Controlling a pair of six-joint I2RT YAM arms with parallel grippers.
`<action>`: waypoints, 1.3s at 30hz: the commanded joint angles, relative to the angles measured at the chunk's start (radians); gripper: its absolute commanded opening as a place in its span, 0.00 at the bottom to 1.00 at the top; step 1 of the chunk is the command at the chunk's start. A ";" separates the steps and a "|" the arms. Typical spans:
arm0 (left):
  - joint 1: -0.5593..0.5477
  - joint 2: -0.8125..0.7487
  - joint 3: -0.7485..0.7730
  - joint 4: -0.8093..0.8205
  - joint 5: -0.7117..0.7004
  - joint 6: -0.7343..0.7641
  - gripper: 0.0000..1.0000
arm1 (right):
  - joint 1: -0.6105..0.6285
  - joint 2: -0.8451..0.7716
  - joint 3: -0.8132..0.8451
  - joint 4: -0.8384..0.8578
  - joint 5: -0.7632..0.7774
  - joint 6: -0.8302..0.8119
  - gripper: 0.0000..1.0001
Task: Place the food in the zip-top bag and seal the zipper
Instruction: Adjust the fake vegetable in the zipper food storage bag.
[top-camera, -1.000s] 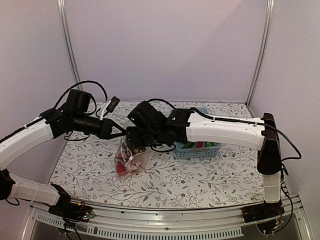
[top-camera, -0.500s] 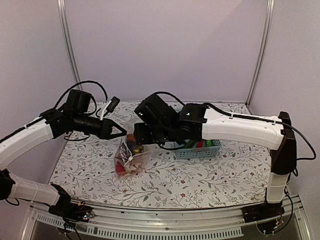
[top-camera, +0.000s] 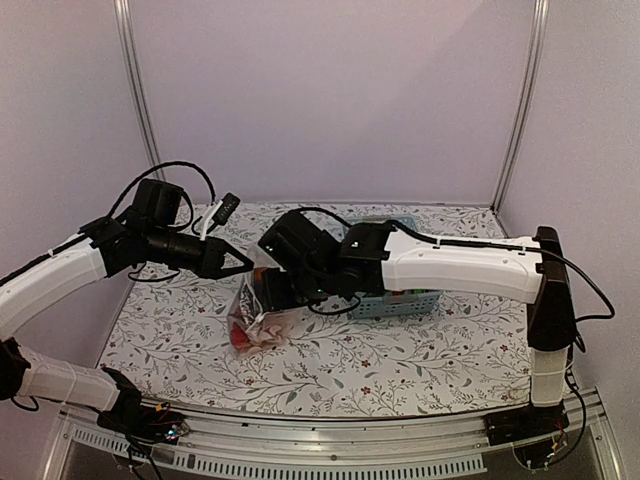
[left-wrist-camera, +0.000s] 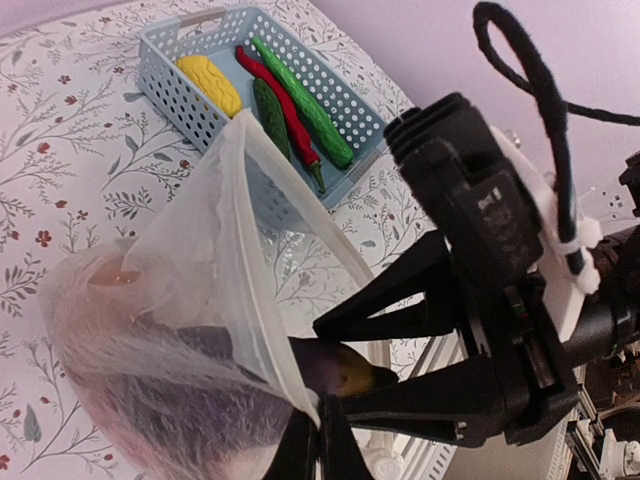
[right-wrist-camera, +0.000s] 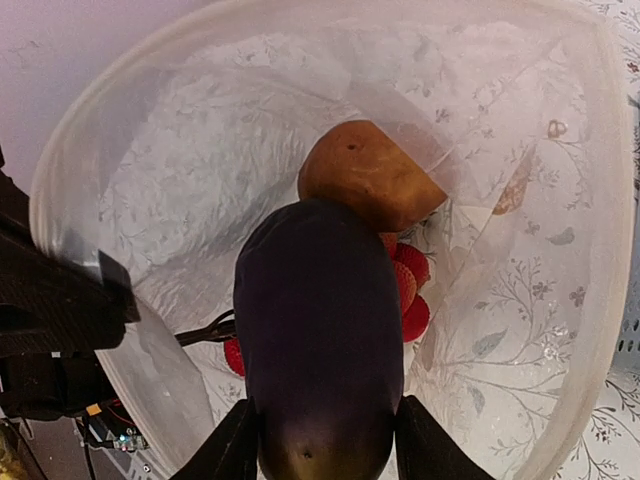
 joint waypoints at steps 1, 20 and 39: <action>-0.013 -0.004 -0.008 0.012 0.008 0.015 0.00 | 0.006 0.049 0.001 0.008 -0.027 -0.023 0.46; -0.013 -0.033 -0.011 0.011 -0.037 0.020 0.00 | 0.006 -0.200 -0.139 0.104 0.110 -0.140 0.68; -0.013 -0.037 -0.013 0.012 -0.051 0.023 0.00 | -0.236 -0.362 -0.380 0.014 0.269 -0.100 0.81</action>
